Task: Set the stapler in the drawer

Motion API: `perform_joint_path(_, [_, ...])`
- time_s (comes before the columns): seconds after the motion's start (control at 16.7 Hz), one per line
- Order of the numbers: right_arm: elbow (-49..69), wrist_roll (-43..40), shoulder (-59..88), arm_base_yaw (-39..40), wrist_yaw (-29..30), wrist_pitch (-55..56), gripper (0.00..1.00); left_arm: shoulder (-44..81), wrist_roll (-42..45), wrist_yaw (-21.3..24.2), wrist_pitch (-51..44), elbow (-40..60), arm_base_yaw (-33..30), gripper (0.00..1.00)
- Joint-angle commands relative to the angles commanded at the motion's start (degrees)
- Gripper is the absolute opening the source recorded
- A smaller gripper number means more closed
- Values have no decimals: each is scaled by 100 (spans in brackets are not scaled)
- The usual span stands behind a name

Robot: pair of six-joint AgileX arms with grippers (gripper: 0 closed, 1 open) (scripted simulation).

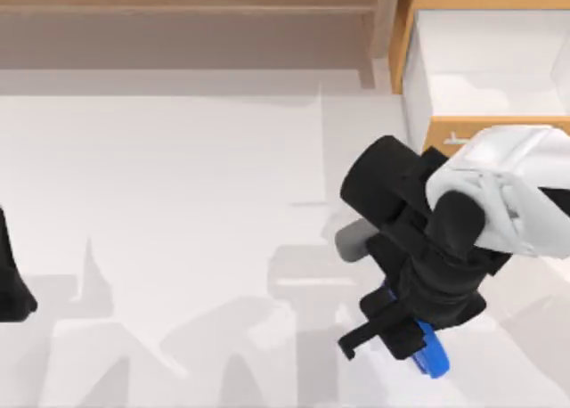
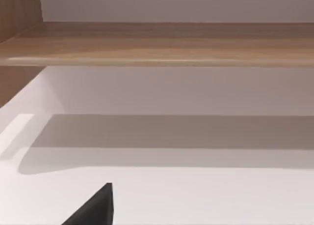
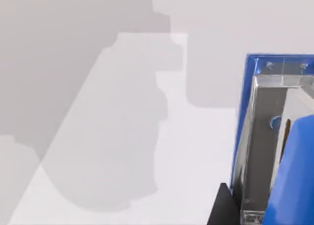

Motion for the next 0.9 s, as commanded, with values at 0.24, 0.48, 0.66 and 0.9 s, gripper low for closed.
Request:
perform_joint_path(0.24, [1109,-45,-57,-508,278,-288,0,0,0,0,0,0,0,100])
perform_joint_path(0.48, [2562,-139,249,-1260,560,-589,0,0,0,0,0,0,0,100])
perform_joint_path(0.66, [3638,-226,777,-1940,685,-825,0,0,0,0,0,0,0,100])
perform_joint_path(0.9, [4871,-376,1771,-2831,665,-1216,0,0,0,0,0,0,0,100])
